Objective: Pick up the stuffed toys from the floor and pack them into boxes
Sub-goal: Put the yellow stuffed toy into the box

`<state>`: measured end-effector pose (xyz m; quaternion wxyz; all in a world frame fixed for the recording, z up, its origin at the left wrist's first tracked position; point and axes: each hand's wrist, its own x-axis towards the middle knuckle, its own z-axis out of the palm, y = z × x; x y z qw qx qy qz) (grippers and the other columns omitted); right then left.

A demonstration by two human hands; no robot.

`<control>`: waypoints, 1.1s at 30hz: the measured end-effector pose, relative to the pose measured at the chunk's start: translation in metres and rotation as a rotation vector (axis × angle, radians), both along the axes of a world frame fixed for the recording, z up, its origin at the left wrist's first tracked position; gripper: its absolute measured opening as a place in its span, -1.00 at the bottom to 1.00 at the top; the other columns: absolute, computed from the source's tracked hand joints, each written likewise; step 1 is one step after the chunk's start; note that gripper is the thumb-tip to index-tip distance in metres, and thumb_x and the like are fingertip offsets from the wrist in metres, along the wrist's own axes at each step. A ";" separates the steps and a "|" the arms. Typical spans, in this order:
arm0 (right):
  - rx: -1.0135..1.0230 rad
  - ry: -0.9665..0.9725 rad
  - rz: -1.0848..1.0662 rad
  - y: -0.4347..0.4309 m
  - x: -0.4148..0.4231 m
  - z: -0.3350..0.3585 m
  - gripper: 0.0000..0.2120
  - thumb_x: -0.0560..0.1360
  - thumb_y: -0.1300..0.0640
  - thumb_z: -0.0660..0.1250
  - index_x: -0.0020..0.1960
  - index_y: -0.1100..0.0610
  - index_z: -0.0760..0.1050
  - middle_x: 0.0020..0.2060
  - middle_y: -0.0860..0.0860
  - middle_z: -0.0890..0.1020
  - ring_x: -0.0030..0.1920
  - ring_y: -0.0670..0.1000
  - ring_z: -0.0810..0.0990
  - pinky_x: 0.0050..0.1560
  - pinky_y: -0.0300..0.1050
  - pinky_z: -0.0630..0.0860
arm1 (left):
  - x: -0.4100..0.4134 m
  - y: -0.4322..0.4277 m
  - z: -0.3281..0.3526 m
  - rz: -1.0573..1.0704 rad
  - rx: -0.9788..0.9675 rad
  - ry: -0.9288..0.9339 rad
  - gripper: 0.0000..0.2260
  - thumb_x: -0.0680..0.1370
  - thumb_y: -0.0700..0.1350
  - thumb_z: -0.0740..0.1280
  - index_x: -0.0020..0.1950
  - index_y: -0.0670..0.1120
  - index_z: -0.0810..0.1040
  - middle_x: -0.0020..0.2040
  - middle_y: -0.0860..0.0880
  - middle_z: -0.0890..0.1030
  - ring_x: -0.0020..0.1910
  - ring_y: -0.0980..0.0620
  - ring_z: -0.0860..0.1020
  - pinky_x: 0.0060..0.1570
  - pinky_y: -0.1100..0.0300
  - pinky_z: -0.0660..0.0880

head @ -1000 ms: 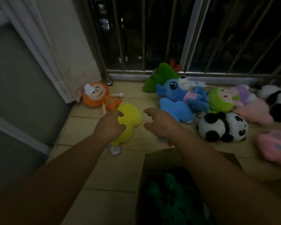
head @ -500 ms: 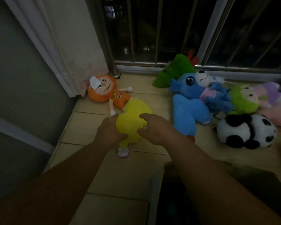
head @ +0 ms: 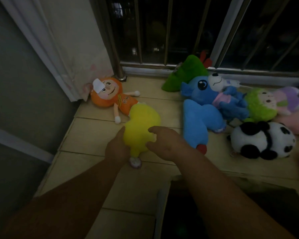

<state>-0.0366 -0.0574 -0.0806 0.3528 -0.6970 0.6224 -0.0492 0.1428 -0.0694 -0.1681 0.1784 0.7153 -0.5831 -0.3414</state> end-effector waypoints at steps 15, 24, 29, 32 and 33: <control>-0.074 0.070 -0.072 -0.005 -0.046 0.020 -0.04 0.35 -0.03 0.50 0.55 0.01 -0.02 0.48 0.08 0.22 0.40 0.14 0.31 0.33 0.04 0.36 | -0.056 -0.016 0.104 -0.032 -0.464 0.001 -0.72 0.51 -0.26 0.23 0.15 -0.16 0.63 0.05 -0.18 0.65 0.06 -0.12 0.58 0.15 0.11 0.45; -0.711 0.031 -0.309 0.014 -0.094 0.087 -0.29 0.32 -0.14 0.35 0.42 0.06 0.34 0.33 0.09 0.47 0.34 0.15 0.40 0.36 0.06 0.32 | -0.110 -0.002 0.200 0.019 -0.416 0.426 -0.81 0.56 -0.18 0.22 0.04 -0.04 0.62 -0.13 0.01 0.61 -0.09 -0.04 0.58 -0.18 0.12 0.47; -0.701 -0.152 -0.386 0.057 -0.125 0.136 -0.52 0.43 0.02 0.43 0.32 0.03 0.46 0.19 0.04 0.58 0.18 0.05 0.52 0.04 -0.27 0.31 | -0.133 0.022 0.246 -0.105 -0.478 0.586 -0.87 0.53 -0.09 0.28 -0.11 0.08 0.61 -0.07 0.06 0.60 -0.02 0.05 0.54 -0.07 0.12 0.48; -0.648 -0.281 -0.399 0.082 -0.144 0.160 -0.56 0.40 -0.09 0.45 0.24 -0.02 0.50 0.08 -0.01 0.62 0.03 -0.04 0.56 -0.05 -0.22 0.38 | -0.150 0.039 0.268 -0.194 -0.380 0.760 -0.73 0.44 0.18 0.29 -0.01 0.09 0.65 0.10 -0.05 0.62 0.13 -0.05 0.55 0.19 -0.09 0.47; -0.608 -0.321 -0.379 0.089 -0.151 0.166 -0.61 0.39 -0.12 0.45 0.18 -0.05 0.52 0.02 -0.05 0.62 -0.02 -0.08 0.56 -0.08 -0.22 0.42 | -0.155 0.044 0.274 -0.217 -0.340 0.801 -0.64 0.40 0.27 0.29 0.03 0.09 0.65 0.13 -0.07 0.61 0.16 -0.09 0.55 0.21 -0.13 0.45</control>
